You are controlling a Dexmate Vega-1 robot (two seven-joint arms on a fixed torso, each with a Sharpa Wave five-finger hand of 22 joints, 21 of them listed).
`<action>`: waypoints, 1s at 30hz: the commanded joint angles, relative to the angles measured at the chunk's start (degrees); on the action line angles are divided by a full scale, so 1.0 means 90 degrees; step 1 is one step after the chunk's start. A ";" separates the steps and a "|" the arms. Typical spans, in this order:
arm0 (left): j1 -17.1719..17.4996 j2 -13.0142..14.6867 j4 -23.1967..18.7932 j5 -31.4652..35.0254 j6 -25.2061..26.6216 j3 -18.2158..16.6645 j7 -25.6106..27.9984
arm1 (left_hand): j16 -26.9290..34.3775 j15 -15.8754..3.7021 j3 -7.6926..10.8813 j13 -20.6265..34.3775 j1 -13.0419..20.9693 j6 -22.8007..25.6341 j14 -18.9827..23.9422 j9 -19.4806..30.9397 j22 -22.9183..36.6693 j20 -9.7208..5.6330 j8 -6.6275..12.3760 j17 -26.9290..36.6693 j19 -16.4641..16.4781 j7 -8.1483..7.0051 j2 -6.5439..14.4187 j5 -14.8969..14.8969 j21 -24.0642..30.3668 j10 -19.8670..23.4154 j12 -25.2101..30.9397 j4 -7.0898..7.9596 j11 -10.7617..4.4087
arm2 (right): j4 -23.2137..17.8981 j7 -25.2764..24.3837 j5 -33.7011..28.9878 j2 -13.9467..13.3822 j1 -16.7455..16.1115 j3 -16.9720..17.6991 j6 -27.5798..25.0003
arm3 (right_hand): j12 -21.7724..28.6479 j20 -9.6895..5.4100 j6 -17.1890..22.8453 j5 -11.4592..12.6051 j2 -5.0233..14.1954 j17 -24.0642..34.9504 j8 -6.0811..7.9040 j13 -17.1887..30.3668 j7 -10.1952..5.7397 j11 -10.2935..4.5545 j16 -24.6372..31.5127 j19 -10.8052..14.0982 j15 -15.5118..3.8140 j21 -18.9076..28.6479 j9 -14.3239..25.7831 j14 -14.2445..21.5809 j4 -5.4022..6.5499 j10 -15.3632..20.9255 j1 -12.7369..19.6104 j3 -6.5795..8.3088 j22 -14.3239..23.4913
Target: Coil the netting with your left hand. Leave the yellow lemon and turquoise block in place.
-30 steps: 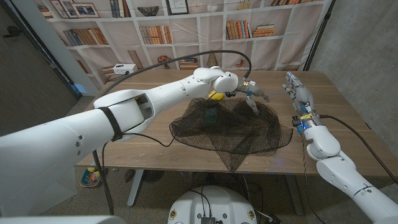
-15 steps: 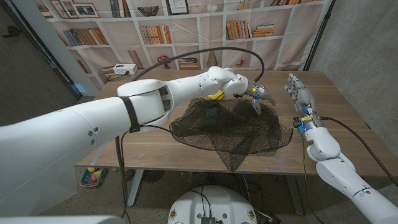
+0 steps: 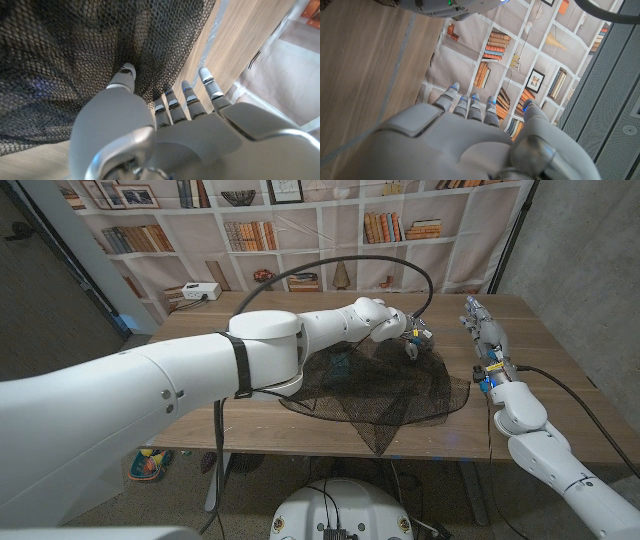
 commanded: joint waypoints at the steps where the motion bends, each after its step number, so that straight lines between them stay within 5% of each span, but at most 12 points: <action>1: 0.0000 -0.0034 0.0156 -0.0403 0.0323 0.0397 0.0144 | 0.0287 -0.0869 0.0107 0.0132 0.0284 0.1912 0.0962 0.0068 0.0022 -0.0064 0.0622 0.0019 0.0399 0.0174 0.0249 -0.0121 -0.0076 0.1859 0.0638 -0.0048 -0.0097 | 0.0192 0.0046 -0.0033 0.0028 0.0265 -0.0115 -0.0064 | -0.0005 0.0020 0.0061 0.0020 0.0005 0.0016 0.0014 0.0020 -0.0008 -0.0038 -0.0015 0.0049 -0.0012 -0.0009 0.0018 0.0040 -0.0010 0.0034 -0.0009 0.0023 0.0020; 3: 0.0035 -0.0019 0.0233 -0.0451 0.0251 0.0363 0.0350 | 0.0421 -0.1097 0.0255 0.0372 0.0531 0.2845 0.1613 0.0145 0.0029 -0.0156 0.1057 0.0073 0.0682 0.0405 0.0423 -0.0144 -0.0055 0.2709 0.1094 -0.0084 -0.0139 | 0.0203 0.0039 -0.0047 0.0025 0.0293 -0.0133 -0.0082 | -0.0006 0.0016 0.0057 0.0020 0.0004 0.0016 0.0012 0.0020 -0.0008 -0.0037 -0.0016 0.0049 -0.0008 -0.0009 0.0018 0.0040 -0.0010 0.0032 -0.0011 0.0023 0.0020; 5: 0.0081 -0.0069 0.0438 -0.0449 0.0188 0.0353 0.0651 | 0.0594 -0.1161 0.0361 0.0578 0.0715 0.3097 0.2079 0.0231 0.0032 -0.0227 0.1250 0.0191 0.0852 0.0530 0.0572 -0.0145 -0.0027 0.3053 0.1379 -0.0090 -0.0140 | 0.0206 0.0039 -0.0039 0.0025 0.0312 -0.0146 -0.0101 | -0.0006 0.0017 0.0052 0.0020 0.0004 0.0015 0.0009 0.0020 -0.0011 -0.0035 -0.0017 0.0046 -0.0006 -0.0011 0.0018 0.0040 -0.0011 0.0033 -0.0011 0.0024 0.0020; 6: 0.0095 -0.0135 0.0620 -0.0427 0.0114 0.0363 0.0822 | 0.0704 -0.1193 0.0388 0.0712 0.0847 0.3110 0.2260 0.0280 0.0033 -0.0287 0.1297 0.0305 0.0939 0.0642 0.0599 -0.0149 -0.0011 0.3184 0.1549 -0.0113 -0.0125 | 0.0204 0.0038 -0.0036 0.0022 0.0319 -0.0153 -0.0115 | -0.0007 0.0017 0.0052 0.0021 0.0004 0.0015 0.0009 0.0020 -0.0012 -0.0038 -0.0017 0.0046 -0.0006 -0.0011 0.0018 0.0039 -0.0012 0.0031 -0.0010 0.0025 0.0020; 14: 0.0046 0.0466 0.0358 -0.0471 -0.0970 0.0080 0.1998 | 0.0887 -0.1204 0.0400 0.1055 0.1078 0.3158 0.2532 0.0358 0.0039 -0.0345 0.1355 0.0568 0.1035 0.0711 0.0598 -0.0157 -0.0010 0.3300 0.1925 -0.0098 -0.0238 | 0.0134 -0.0003 -0.0078 -0.0016 0.0347 -0.0188 -0.0180 | -0.0006 0.0016 0.0051 0.0021 0.0001 0.0013 0.0007 0.0020 -0.0015 -0.0036 -0.0019 0.0042 -0.0004 -0.0013 0.0018 0.0039 -0.0017 0.0036 -0.0007 0.0028 0.0020; 15: 0.0047 0.0656 0.0099 -0.0463 -0.1047 0.0013 0.2101 | 0.0908 -0.1206 0.0400 0.1087 0.1092 0.3157 0.2567 0.0362 0.0040 -0.0343 0.1355 0.0594 0.1038 0.0712 0.0602 -0.0157 -0.0012 0.3291 0.1954 -0.0091 -0.0230 | 0.0114 -0.0008 -0.0080 -0.0024 0.0344 -0.0188 -0.0189 | -0.0008 0.0016 0.0050 0.0022 0.0002 0.0013 0.0006 0.0020 -0.0015 -0.0034 -0.0020 0.0042 -0.0005 -0.0013 0.0018 0.0038 -0.0018 0.0033 -0.0006 0.0029 0.0020; 17: 0.0167 0.1595 -0.1599 -0.0372 -0.0493 -0.0262 0.1919 | 0.0927 -0.1211 0.0396 0.1148 0.1123 0.3178 0.2605 0.0378 0.0041 -0.0356 0.1370 0.0634 0.1051 0.0715 0.0587 -0.0158 -0.0013 0.3300 0.2016 -0.0089 -0.0245 | 0.0042 -0.0047 -0.0115 -0.0050 0.0325 -0.0183 -0.0220 | -0.0008 0.0012 0.0051 0.0022 0.0003 0.0012 0.0006 0.0020 -0.0016 -0.0037 -0.0020 0.0041 -0.0005 -0.0014 0.0018 0.0039 -0.0020 0.0034 -0.0005 0.0030 0.0020; 19: 0.0301 0.2060 -0.2484 -0.0271 -0.0128 -0.0499 0.1702 | 0.0937 -0.1221 0.0396 0.1200 0.1153 0.3222 0.2633 0.0371 0.0042 -0.0375 0.1380 0.0663 0.1065 0.0694 0.0573 -0.0160 -0.0012 0.3316 0.2074 -0.0092 -0.0257 | -0.0022 -0.0079 -0.0136 -0.0069 0.0301 -0.0175 -0.0243 | -0.0007 0.0014 0.0049 0.0022 0.0004 0.0012 0.0005 0.0020 -0.0015 -0.0035 -0.0022 0.0041 -0.0006 -0.0014 0.0018 0.0036 -0.0021 0.0037 -0.0003 0.0032 0.0020; 24: 0.0649 0.2903 -0.4101 0.0019 0.0392 -0.1051 0.1182 | 0.0936 -0.1217 0.0392 0.1315 0.1196 0.3250 0.2667 0.0354 0.0045 -0.0412 0.1375 0.0719 0.1088 0.0691 0.0550 -0.0164 -0.0013 0.3286 0.2172 -0.0079 -0.0253 | -0.0166 -0.0166 -0.0190 -0.0097 0.0238 -0.0150 -0.0286 | -0.0008 0.0010 0.0049 0.0023 0.0006 0.0011 0.0004 0.0020 -0.0016 -0.0037 -0.0023 0.0043 -0.0005 -0.0014 0.0018 0.0037 -0.0023 0.0036 -0.0002 0.0035 0.0020; 30: 0.1215 0.3643 -0.5516 0.0374 0.0761 -0.1735 0.0913 | 0.0934 -0.1229 0.0384 0.1423 0.1235 0.3260 0.2708 0.0337 0.0048 -0.0443 0.1365 0.0778 0.1092 0.0672 0.0529 -0.0168 -0.0021 0.3228 0.2250 -0.0069 -0.0288 | -0.0286 -0.0220 -0.0242 -0.0112 0.0212 -0.0156 -0.0357 | -0.0007 0.0010 0.0048 0.0023 0.0007 0.0011 0.0002 0.0020 -0.0021 -0.0039 -0.0022 0.0052 -0.0007 -0.0011 0.0018 0.0043 -0.0025 0.0041 -0.0002 0.0038 0.0020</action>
